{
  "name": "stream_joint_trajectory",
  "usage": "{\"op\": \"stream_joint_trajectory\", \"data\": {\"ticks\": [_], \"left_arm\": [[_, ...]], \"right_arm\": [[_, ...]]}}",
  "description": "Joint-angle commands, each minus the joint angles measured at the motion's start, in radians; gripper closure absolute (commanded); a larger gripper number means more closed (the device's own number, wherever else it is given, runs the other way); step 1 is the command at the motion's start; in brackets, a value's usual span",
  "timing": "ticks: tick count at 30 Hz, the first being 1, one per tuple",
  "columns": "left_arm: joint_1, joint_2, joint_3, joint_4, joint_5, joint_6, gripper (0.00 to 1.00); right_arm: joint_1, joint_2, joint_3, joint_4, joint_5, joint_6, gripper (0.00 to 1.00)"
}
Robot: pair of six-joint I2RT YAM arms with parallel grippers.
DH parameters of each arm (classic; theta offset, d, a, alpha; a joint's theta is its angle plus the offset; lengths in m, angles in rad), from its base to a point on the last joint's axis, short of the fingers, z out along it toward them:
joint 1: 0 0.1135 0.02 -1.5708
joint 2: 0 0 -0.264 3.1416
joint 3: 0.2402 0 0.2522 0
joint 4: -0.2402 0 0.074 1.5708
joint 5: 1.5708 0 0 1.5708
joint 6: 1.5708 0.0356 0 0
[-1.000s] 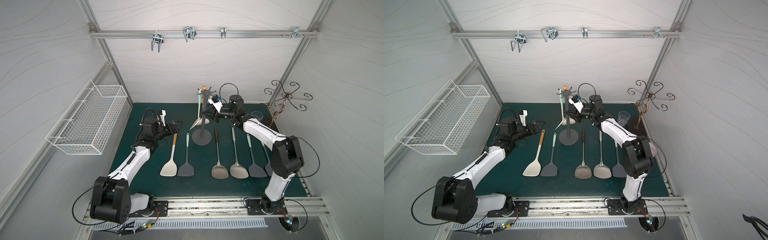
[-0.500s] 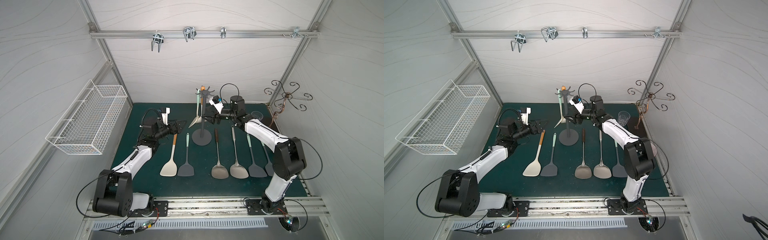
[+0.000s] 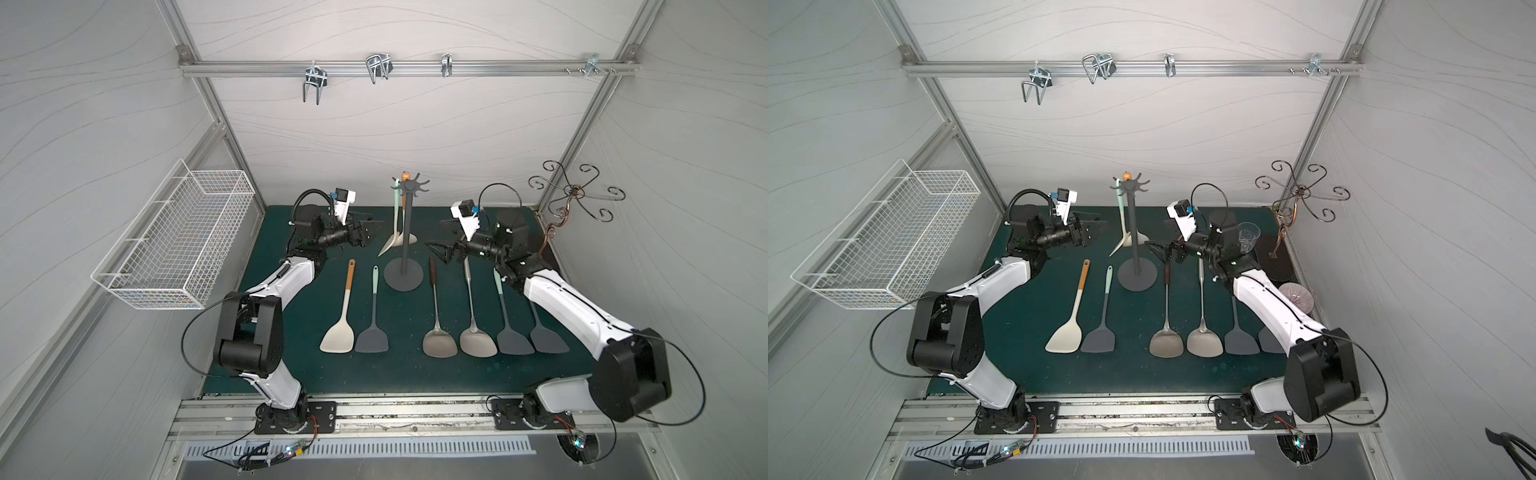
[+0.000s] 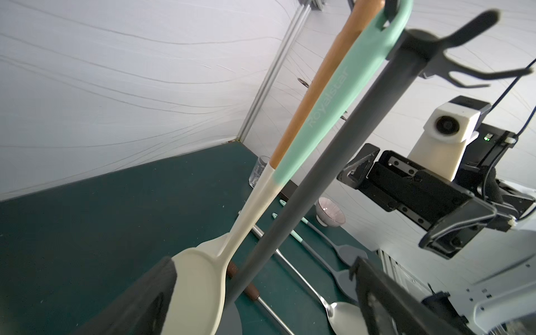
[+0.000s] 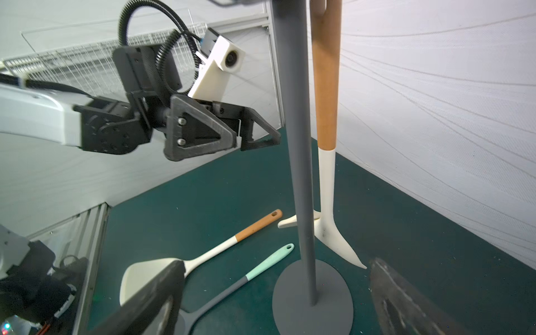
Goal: Take the spatula off the kitchen utensil rack
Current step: Adjust the rack at the center of the board, then take off the spatula from the rack.
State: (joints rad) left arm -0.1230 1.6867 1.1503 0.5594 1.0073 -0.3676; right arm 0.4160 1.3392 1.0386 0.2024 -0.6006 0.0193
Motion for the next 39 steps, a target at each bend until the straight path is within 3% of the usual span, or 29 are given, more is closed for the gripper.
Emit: {"op": "stream_joint_trajectory", "data": {"ticks": [1, 10, 16, 19, 23, 39], "left_arm": [[0.011, 0.051, 0.096, 0.043, 0.107, 0.037, 0.04], [0.002, 0.188, 0.243, 0.071, 0.097, 0.015, 0.26], [-0.037, 0.247, 0.333, 0.014, 0.097, 0.059, 0.33], [-0.046, 0.290, 0.382, 0.028, 0.131, 0.025, 0.36], [-0.057, 0.307, 0.383, 0.137, 0.172, -0.068, 0.38], [-0.058, 0.228, 0.304, 0.134, 0.216, -0.041, 0.37]], "right_arm": [[-0.006, -0.059, -0.047, 0.003, 0.068, 0.128, 0.01], [-0.007, -0.144, -0.136, 0.002, 0.094, 0.258, 0.01], [-0.006, -0.207, -0.160, -0.005, 0.116, 0.317, 0.01], [-0.006, -0.224, -0.160, -0.025, 0.111, 0.313, 0.01], [-0.006, -0.228, -0.163, -0.031, 0.112, 0.304, 0.01], [-0.006, -0.181, -0.157, -0.023, 0.090, 0.303, 0.01]]}}
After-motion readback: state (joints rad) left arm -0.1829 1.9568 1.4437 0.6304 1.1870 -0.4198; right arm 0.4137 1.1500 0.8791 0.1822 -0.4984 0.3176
